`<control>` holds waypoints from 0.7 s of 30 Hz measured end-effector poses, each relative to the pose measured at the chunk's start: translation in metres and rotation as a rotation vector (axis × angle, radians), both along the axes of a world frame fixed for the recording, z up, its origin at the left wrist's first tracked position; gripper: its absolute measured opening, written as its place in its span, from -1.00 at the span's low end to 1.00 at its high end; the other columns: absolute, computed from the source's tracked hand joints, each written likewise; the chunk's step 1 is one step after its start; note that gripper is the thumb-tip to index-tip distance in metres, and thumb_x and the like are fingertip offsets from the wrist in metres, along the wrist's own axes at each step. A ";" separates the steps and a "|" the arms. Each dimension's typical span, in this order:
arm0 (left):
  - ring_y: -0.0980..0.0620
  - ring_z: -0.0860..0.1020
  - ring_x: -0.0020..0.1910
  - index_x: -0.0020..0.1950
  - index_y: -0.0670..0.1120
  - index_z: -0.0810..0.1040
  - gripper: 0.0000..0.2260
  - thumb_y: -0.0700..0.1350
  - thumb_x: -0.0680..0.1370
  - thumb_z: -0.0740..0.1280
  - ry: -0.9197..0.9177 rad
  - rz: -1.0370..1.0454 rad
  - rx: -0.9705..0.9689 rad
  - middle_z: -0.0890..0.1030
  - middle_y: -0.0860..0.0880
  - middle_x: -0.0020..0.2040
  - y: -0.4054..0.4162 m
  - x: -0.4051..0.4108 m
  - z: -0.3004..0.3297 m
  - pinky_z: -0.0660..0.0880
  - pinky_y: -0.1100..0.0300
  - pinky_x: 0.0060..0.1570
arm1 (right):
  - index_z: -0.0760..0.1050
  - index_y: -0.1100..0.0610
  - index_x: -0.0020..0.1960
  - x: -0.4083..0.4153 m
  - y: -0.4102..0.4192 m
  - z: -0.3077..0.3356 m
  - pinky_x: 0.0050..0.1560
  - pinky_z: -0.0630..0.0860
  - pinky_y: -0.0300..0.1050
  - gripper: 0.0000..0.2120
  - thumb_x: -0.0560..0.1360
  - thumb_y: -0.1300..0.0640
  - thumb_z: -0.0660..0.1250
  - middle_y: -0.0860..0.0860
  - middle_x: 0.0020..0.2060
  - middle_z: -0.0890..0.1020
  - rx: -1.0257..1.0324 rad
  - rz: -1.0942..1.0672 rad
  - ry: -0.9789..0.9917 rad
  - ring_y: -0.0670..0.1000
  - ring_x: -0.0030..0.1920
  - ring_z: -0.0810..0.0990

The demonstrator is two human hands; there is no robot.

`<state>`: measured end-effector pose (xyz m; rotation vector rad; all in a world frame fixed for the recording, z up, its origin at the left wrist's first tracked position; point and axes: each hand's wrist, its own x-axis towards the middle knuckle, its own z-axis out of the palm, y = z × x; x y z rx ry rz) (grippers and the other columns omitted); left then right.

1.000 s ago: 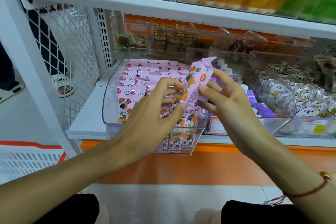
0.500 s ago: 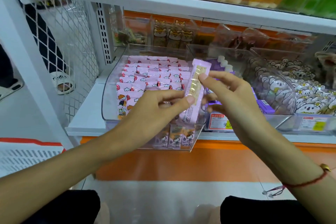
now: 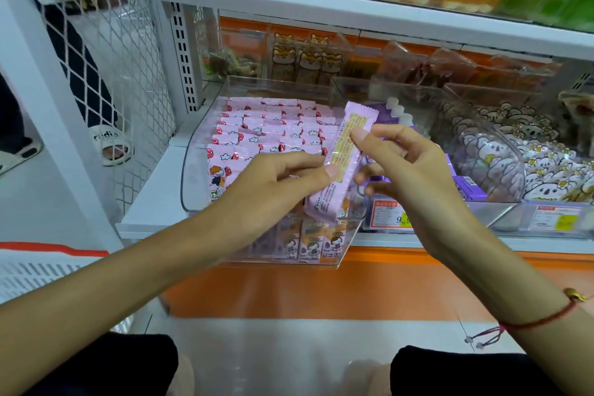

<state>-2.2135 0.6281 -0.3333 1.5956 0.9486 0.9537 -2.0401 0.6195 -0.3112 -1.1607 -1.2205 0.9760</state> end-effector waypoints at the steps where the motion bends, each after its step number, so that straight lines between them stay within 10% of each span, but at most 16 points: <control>1: 0.26 0.62 -0.07 0.21 0.02 0.59 -0.51 0.16 0.33 0.35 -0.010 -0.002 0.027 0.66 0.12 0.01 0.001 -0.001 0.000 0.51 0.39 -0.05 | 0.50 0.17 0.06 0.000 0.000 0.000 -0.41 0.47 -0.26 -0.70 0.41 0.06 0.44 -0.10 -0.37 0.61 0.014 0.026 0.002 -0.04 -0.42 0.57; 13: 0.23 0.56 0.17 0.16 0.15 0.51 -0.67 -0.23 0.50 0.39 -0.024 -0.019 0.277 0.63 0.23 0.11 0.017 -0.012 -0.013 0.44 0.35 0.21 | 0.48 0.04 0.05 0.003 -0.001 -0.002 0.00 0.56 -0.21 -0.66 0.35 0.22 0.49 -0.05 -0.03 0.59 0.236 0.241 -0.135 -0.06 -0.11 0.60; 21: 0.14 0.54 -0.04 0.13 0.21 0.55 -0.72 0.11 0.42 0.42 0.114 0.129 0.437 0.60 0.26 0.00 0.009 -0.007 -0.006 0.45 0.39 -0.09 | 0.45 0.08 0.06 -0.005 -0.005 -0.001 -0.45 0.47 -0.11 -0.59 0.34 -0.13 0.42 0.07 -0.19 0.60 0.221 -0.034 -0.293 0.00 -0.42 0.49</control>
